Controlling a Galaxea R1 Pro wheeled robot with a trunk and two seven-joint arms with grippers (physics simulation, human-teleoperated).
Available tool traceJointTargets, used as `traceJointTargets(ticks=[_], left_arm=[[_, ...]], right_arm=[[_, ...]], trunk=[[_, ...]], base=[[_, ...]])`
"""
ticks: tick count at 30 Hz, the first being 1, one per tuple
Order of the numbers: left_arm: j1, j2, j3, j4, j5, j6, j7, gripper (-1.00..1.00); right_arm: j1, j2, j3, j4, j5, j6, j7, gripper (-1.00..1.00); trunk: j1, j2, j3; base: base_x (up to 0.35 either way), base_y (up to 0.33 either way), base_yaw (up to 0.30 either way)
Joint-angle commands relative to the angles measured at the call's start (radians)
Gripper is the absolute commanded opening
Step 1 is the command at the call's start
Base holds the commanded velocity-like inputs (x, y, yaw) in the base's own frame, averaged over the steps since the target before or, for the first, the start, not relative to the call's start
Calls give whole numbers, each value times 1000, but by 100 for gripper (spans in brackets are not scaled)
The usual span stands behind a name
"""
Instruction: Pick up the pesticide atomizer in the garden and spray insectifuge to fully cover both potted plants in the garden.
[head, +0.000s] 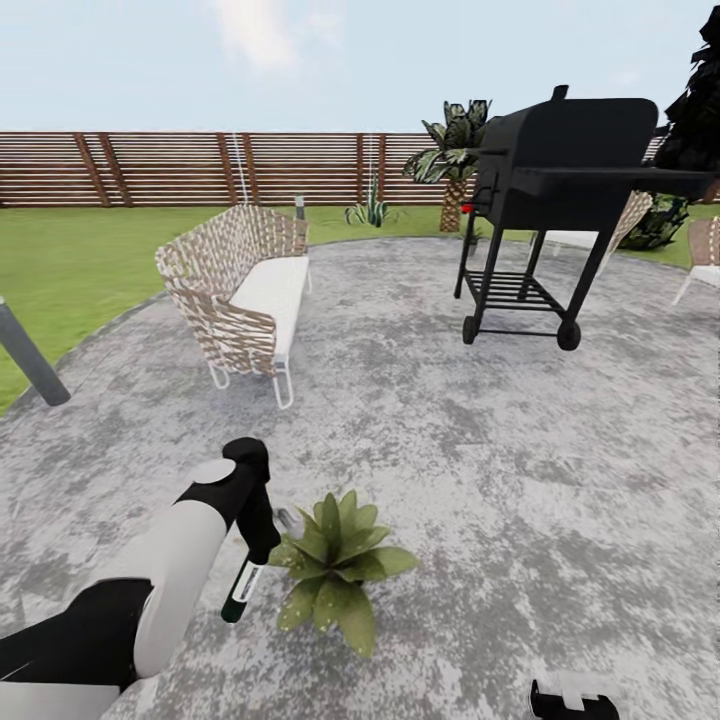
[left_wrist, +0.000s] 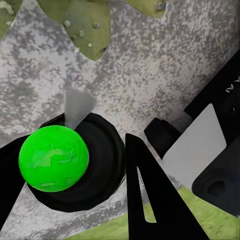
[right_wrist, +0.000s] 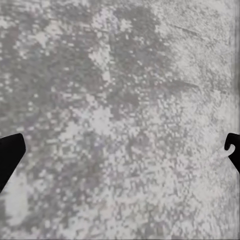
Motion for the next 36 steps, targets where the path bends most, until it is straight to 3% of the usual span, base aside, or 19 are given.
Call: traceJointTargets(ticks=[1, 12, 36], left_arm=[[2, -1, 9, -1, -10, 10, -8, -100], [4, 0, 9, -1, -9, 11, -8, -100], [12, 4, 6, -1, -10, 11, -8, -100]], right_arm=[[0, 0, -7, 1, 10, -2, -3, 100], [-1, 0, -8, -1, 9, -2, -7, 100], [-1, 0, -8, -1, 8, -2, -7, 100]], trunk=[[0, 0, -1], [0, 0, -1], [0, 0, -1]], base=[[14, -271, 0], [2, -273, 19], [-57, -272, 269]])
